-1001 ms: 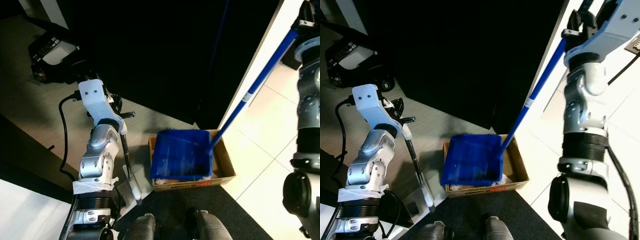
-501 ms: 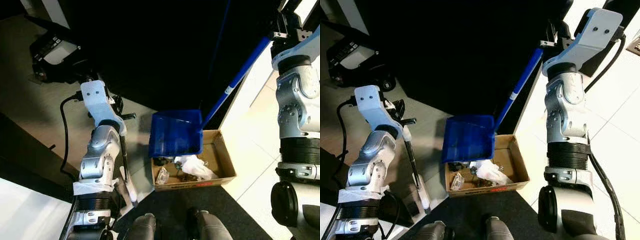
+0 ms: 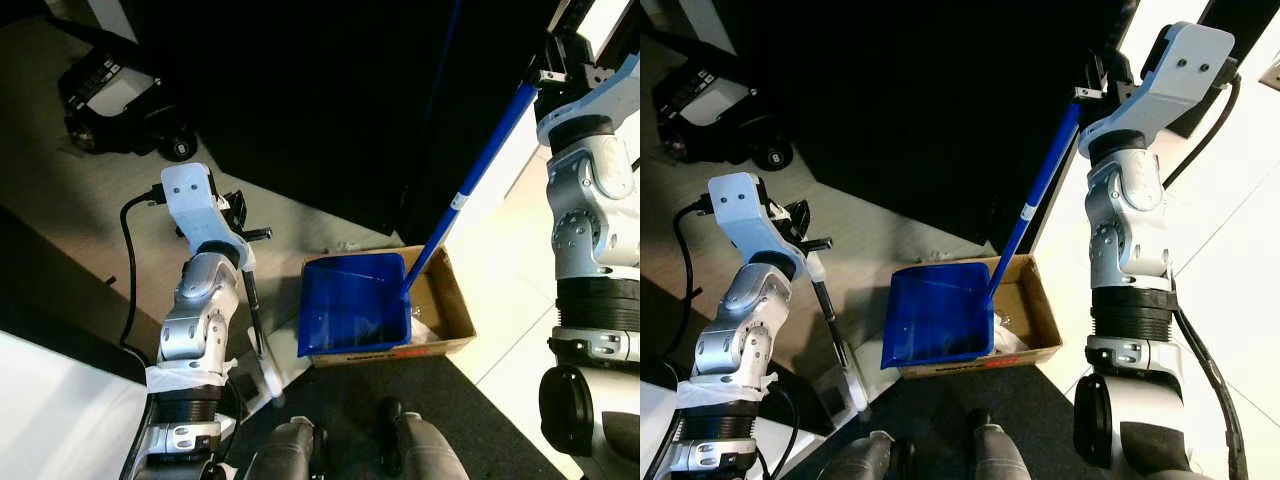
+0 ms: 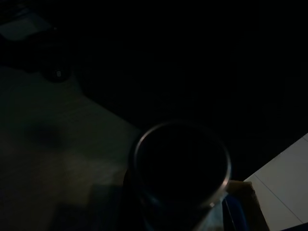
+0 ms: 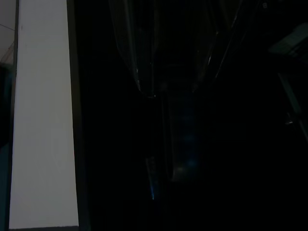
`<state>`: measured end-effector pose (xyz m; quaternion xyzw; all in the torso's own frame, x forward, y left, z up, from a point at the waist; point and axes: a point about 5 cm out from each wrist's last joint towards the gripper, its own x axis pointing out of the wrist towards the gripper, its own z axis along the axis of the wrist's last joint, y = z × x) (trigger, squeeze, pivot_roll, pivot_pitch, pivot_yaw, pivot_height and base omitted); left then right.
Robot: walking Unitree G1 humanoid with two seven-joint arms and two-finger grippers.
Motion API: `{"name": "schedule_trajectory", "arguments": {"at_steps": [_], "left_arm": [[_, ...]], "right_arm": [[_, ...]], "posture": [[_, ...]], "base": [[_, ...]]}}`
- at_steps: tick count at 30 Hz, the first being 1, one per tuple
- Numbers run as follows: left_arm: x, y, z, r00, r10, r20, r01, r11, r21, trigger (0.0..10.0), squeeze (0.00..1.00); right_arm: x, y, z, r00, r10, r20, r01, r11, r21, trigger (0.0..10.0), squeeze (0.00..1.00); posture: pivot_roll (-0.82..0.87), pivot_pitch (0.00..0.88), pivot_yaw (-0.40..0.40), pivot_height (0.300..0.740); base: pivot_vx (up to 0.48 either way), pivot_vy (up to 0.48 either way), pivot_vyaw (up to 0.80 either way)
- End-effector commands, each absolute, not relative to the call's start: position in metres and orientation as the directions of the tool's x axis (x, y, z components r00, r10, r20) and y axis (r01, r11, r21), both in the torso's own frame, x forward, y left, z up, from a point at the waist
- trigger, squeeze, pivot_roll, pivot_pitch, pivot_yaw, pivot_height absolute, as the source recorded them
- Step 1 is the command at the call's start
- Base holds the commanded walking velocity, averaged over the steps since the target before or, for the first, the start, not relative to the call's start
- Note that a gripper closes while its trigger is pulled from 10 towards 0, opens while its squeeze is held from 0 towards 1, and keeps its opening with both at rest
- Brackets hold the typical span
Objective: Sweep floor
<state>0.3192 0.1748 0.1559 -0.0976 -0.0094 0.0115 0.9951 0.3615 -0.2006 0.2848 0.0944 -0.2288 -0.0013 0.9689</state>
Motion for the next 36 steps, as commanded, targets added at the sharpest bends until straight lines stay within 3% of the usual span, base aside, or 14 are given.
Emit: {"name": "schedule_trajectory", "arguments": {"at_steps": [1,36], "left_arm": [[0.3173,0.173,0.1615,0.998,0.023,0.052,-0.012,0.981,-0.192,10.0,0.0],[0.3174,0.1747,0.1607,0.998,0.03,0.046,-0.021,0.98,-0.197,10.0,0.0]], "right_arm": [[0.3562,-0.2008,0.2964,0.87,-0.048,0.49,-0.051,0.981,0.187,10.0,0.0],[0.3577,-0.1993,0.2946,0.877,-0.04,0.479,-0.056,0.981,0.186,10.0,0.0]], "posture": [[0.02,0.096,0.027,0.74],[0.03,0.094,0.026,0.74]], "base": [[-0.39,0.0,0.0],[-0.401,0.0,0.0]]}}
